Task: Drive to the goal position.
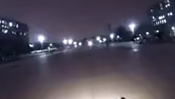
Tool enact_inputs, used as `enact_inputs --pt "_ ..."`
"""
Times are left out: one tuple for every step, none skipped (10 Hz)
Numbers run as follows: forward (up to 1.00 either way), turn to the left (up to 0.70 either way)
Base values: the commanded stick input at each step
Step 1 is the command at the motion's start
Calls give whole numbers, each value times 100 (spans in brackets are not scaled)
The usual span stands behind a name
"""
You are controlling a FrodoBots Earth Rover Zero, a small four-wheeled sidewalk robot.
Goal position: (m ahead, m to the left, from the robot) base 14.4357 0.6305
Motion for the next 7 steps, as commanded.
enact_inputs --pt "100 0" --pt "100 0" --pt "100 0" --pt "100 0" --pt "100 0" --pt "100 0" --pt "100 0"
